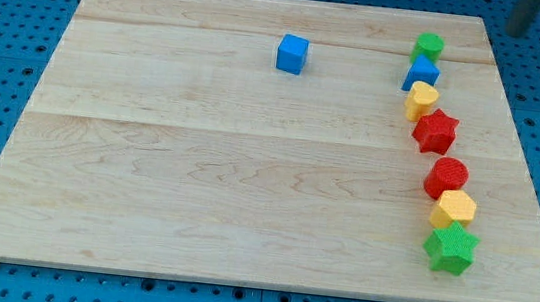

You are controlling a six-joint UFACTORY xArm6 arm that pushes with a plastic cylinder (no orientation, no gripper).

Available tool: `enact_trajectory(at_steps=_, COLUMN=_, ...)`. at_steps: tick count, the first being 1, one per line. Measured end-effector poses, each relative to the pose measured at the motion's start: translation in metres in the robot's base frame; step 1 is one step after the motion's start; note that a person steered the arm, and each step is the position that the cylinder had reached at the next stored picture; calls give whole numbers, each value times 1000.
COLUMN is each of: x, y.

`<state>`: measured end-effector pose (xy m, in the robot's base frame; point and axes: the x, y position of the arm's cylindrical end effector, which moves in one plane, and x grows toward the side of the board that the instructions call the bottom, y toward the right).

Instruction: Move triangle into the blue cube

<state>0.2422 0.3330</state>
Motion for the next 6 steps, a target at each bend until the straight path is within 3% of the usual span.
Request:
enact_trajectory(at_steps=1, x=75, y=-32)
enact_trajectory(at_steps=6, x=71, y=-317)
